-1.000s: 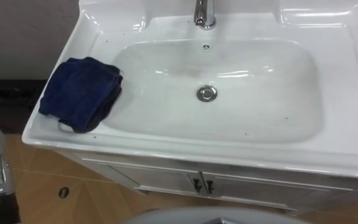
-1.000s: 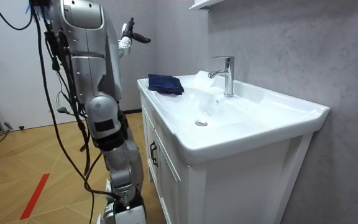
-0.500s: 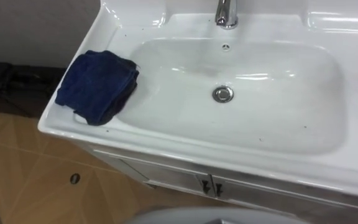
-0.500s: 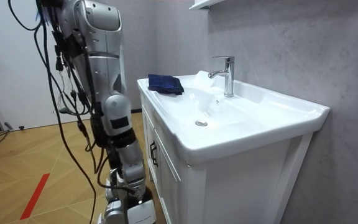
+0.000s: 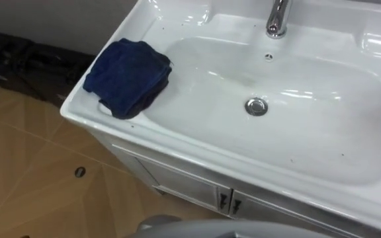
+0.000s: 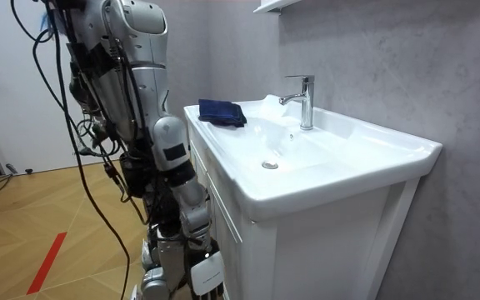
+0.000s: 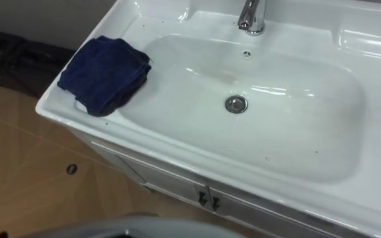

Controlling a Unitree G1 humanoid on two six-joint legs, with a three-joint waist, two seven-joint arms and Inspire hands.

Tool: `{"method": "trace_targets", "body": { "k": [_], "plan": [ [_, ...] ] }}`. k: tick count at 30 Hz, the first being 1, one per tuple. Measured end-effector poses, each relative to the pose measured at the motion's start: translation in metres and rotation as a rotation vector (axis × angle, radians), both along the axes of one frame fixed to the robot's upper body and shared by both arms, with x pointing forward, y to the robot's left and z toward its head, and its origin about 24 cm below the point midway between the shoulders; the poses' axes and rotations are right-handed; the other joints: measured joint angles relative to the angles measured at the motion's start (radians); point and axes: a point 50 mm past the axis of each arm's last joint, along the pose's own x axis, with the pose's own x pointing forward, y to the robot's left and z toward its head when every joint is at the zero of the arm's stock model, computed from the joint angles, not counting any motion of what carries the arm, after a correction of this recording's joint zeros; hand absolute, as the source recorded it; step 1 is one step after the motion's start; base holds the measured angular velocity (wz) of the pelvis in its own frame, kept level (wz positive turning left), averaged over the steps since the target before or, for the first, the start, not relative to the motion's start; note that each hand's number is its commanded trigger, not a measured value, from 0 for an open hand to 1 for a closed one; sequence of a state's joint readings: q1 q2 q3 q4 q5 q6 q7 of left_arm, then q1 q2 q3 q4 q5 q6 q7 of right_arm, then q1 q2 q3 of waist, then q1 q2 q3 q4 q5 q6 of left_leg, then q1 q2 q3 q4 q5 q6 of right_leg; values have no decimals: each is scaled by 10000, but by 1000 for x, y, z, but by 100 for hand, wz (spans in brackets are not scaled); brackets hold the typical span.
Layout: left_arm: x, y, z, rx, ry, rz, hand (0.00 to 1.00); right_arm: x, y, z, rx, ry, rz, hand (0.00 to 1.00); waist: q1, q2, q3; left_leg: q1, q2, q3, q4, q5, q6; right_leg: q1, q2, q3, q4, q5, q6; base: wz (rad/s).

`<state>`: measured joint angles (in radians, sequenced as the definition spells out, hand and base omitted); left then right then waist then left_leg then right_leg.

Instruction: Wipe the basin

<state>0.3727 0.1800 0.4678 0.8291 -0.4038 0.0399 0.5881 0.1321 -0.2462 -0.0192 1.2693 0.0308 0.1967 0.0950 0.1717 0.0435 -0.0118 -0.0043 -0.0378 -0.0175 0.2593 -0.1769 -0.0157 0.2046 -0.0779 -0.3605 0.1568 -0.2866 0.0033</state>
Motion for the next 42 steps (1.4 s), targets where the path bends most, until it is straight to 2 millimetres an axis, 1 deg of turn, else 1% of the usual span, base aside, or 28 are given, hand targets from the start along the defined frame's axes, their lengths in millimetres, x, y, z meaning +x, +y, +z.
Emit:
{"method": "trace_targets", "body": {
  "k": [2,4,6,9,11,12,14,16,17,19,21,23,26,28,31,35,36,38,40,42],
  "plan": [
    [-11,-7,-5,-431,401,-73,0,1,1,0,121,44,267,0,-12,-42,8,-1,-17,-14,2,0,3,12,-13,-14,0,4,12,3],
    [-14,-15,-10,-851,612,-388,0,3,0,0,208,91,587,0,-20,-64,14,-1,-39,-12,2,3,7,20,-41,-32,1,15,29,3],
    [-15,-22,-15,-1217,738,-677,0,3,1,0,300,138,730,0,-62,-108,15,-10,-83,-41,0,4,10,68,-95,-238,2,19,41,12],
    [-15,-29,-21,-1882,987,-1297,0,7,2,0,569,178,850,0,-87,-205,57,-2,-90,1,-3,4,12,100,-98,-264,-9,19,45,4],
    [-10,-36,-25,-2370,1321,-2561,0,11,2,0,607,166,1132,0,-170,-261,123,-8,-84,54,-3,3,12,101,-97,-235,-18,19,45,0],
    [-9,-38,-27,-2532,1433,-2855,0,11,2,0,613,148,1147,0,-180,-268,145,-11,-80,70,-2,2,13,101,-98,-228,-20,19,45,0],
    [0,-44,-31,-3028,1597,-4010,0,15,3,0,739,-7,1215,0,-315,-330,211,-97,-75,70,63,-11,30,58,-96,-245,-29,13,47,2],
    [10,-48,-33,-3252,1589,-4907,0,16,4,0,817,-48,1266,0,-393,-386,229,-197,-76,89,152,-34,62,27,-94,-307,-42,10,52,7],
    [19,-50,-34,-3392,1465,-5362,0,18,4,0,875,-87,1281,0,-538,-444,261,-209,-87,89,141,-36,66,31,-98,-346,-42,8,57,9],
    [25,-53,-36,-3648,1443,-5896,0,23,6,-1,991,-168,1310,0,-613,-521,288,-217,-94,105,127,-41,73,31,-102,-363,-43,8,64,3],
    [32,-55,-37,-3858,1265,-6185,0,25,8,-1,1101,-199,1316,0,-654,-631,290,-215,-95,143,126,-48,85,37,-97,-335,-35,14,72,-5],
    [37,-57,-37,-4136,1196,-6553,0,24,10,-2,1293,-199,1312,0,-644,-776,285,-197,-82,329,121,-65,108,31,-86,-224,-34,19,78,-9],
    [38,-60,-40,-4581,1167,-6769,0,23,12,-2,1406,-167,1297,0,-648,-831,273,-204,-80,467,123,-110,166,10,-92,-241,-16,38,110,-4],
    [36,-62,-42,-4816,1446,-7018,0,22,12,-2,1406,-117,1276,0,-645,-811,260,-191,-81,477,146,-157,194,11,-102,-236,30,55,140,0],
    [28,-64,-45,-5258,2166,-7340,0,19,12,-2,1356,-24,1235,0,-663,-771,239,-114,-75,509,173,-230,252,46,-126,-233,148,82,183,0],
    [25,-70,-47,-5790,2597,-7659,0,20,12,-2,1312,-56,1161,0,-650,-688,218,-140,-52,648,338,-348,347,54,-178,-211,209,122,254,-6],
    [24,-73,-49,-5994,2810,-7936,0,21,11,-2,1235,-114,1103,0,-641,-618,215,-216,28,715,495,-457,404,4,-175,-95,333,133,275,-12],
    [24,-75,-49,-6150,2943,-8096,0,21,11,-2,1185,-199,906,0,-618,-607,209,-229,66,751,595,-525,441,21,-180,36,336,164,330,-17],
    [26,-77,-50,-6272,2970,-8276,0,20,11,-2,1171,-242,661,0,-676,-594,205,-316,65,757,789,-623,498,11,-187,61,359,184,368,-8],
    [29,-77,-50,-6315,3071,-8548,0,21,12,-2,1198,-345,473,0,-821,-599,203,-403,63,809,894,-660,544,-85,-213,121,471,188,407,-6]
  ]
}}
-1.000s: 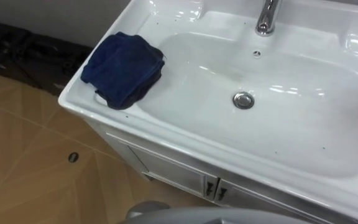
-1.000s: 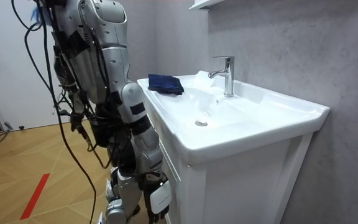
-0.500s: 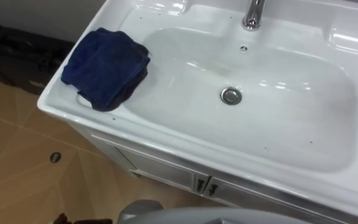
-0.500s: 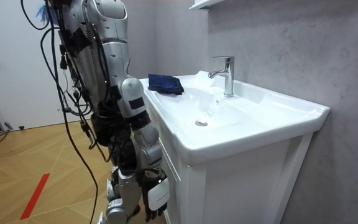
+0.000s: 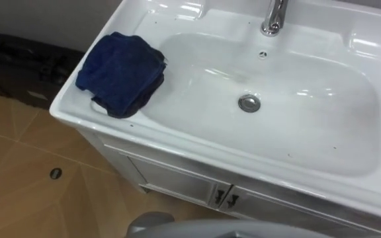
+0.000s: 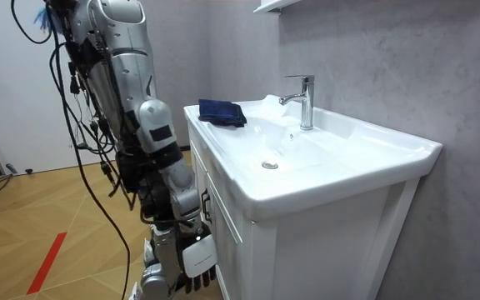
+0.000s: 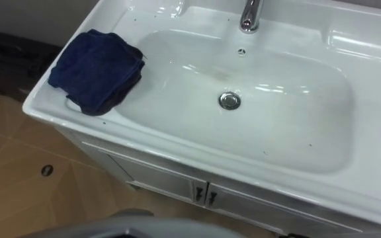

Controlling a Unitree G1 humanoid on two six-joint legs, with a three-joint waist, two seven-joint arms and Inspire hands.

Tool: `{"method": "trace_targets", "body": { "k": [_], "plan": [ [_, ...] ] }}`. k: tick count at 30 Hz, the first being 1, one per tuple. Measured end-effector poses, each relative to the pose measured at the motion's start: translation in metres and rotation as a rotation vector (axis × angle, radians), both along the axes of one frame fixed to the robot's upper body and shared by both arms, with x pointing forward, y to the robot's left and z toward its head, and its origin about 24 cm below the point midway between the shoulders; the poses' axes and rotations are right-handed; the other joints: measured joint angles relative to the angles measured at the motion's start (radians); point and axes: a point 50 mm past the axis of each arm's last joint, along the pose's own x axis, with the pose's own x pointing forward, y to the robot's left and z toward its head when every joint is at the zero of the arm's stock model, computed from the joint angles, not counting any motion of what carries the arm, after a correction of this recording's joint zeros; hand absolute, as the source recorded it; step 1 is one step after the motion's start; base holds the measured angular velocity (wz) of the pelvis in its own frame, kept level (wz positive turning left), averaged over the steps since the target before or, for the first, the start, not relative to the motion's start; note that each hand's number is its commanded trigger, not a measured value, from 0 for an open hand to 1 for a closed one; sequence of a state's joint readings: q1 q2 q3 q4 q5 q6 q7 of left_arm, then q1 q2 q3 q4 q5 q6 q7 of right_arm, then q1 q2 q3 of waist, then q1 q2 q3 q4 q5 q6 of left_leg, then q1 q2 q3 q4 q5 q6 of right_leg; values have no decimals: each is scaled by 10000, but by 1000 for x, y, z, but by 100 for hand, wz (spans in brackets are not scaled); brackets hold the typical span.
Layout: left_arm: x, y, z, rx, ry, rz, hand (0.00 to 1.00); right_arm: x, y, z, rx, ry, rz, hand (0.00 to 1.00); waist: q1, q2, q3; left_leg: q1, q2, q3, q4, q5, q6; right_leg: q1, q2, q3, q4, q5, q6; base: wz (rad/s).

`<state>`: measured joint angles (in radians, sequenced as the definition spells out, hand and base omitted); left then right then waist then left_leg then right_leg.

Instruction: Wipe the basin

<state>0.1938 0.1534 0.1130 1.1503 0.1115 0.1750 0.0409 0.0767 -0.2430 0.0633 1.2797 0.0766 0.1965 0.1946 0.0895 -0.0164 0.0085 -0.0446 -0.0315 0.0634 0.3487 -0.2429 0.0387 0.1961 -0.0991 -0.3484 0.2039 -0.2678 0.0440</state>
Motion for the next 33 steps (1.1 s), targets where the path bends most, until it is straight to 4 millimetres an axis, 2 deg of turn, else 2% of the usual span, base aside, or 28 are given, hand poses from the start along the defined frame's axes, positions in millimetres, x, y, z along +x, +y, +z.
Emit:
{"method": "trace_targets", "body": {
  "k": [8,11,20,33],
  "plan": [
    [26,0,1,-37,-60,-1574,0,2,-2,1,-242,-340,-743,0,-309,56,-31,-187,42,331,289,-111,239,-412,-82,465,377,119,187,-12],
    [28,1,1,31,60,-2161,0,-2,-2,0,-243,-344,-1127,0,-356,56,-32,-143,47,459,290,-134,290,-429,-115,541,384,163,229,-14],
    [25,-1,1,-81,259,-2330,0,-5,-1,0,-464,-490,-1709,0,-348,75,-50,-133,21,666,284,-169,427,-579,-219,650,543,228,333,-6],
    [23,-7,-1,-584,494,-3017,0,-6,1,-1,-616,-546,-1987,0,-400,101,-46,-51,27,715,275,-171,446,-529,-212,745,522,257,357,-1]
  ]
}}
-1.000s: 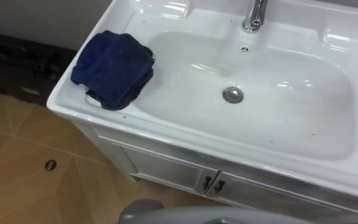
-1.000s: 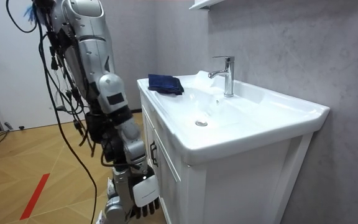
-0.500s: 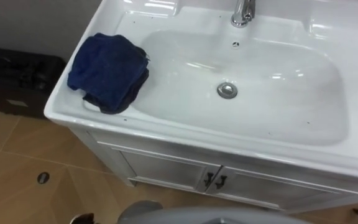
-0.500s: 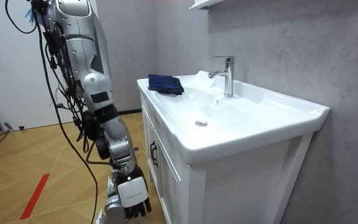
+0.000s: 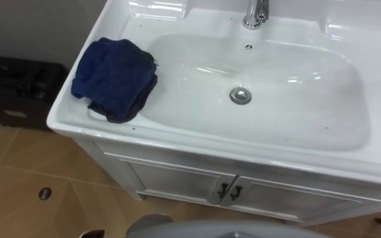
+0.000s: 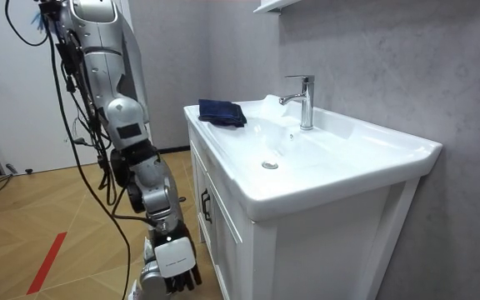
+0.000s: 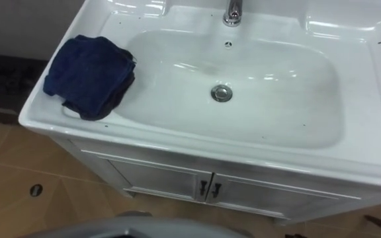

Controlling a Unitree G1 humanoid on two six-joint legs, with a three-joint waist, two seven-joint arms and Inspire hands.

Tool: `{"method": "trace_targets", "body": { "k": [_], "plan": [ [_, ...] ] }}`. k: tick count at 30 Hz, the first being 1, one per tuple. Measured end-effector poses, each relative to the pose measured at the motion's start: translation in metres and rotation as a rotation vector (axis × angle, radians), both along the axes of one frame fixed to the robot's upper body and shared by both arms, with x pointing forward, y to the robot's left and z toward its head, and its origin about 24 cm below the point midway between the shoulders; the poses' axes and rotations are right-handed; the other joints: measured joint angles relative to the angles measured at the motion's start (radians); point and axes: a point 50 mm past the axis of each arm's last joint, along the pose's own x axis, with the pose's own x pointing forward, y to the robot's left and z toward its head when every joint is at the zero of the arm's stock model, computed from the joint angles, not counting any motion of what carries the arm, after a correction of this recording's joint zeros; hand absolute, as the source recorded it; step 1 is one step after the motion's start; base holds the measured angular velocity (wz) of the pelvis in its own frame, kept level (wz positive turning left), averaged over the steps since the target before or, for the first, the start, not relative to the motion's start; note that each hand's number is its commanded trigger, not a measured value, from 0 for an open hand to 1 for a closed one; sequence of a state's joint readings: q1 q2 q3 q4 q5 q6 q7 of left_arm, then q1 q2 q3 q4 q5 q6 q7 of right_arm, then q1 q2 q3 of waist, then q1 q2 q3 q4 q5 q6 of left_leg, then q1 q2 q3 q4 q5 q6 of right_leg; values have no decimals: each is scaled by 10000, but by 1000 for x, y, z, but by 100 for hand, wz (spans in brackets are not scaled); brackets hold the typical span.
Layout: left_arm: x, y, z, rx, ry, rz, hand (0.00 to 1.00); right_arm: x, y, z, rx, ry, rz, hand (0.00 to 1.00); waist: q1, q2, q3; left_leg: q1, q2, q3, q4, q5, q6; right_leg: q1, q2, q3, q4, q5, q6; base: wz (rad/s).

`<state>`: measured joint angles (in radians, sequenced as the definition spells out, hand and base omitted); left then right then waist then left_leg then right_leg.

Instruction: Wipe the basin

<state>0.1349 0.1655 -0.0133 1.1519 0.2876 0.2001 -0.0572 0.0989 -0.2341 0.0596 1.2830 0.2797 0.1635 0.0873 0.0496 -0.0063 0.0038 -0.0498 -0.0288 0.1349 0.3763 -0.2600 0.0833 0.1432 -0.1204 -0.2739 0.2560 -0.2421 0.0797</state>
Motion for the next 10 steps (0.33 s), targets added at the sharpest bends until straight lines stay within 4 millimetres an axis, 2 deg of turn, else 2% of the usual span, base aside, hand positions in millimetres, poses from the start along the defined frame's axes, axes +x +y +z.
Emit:
{"method": "trace_targets", "body": {
  "k": [10],
  "plan": [
    [-5,-3,-1,-292,365,-511,0,0,2,0,-9,-45,-202,0,-175,16,12,77,-2,0,-41,-1,-2,72,2,-16,-18,11,-2,0]
  ]
}}
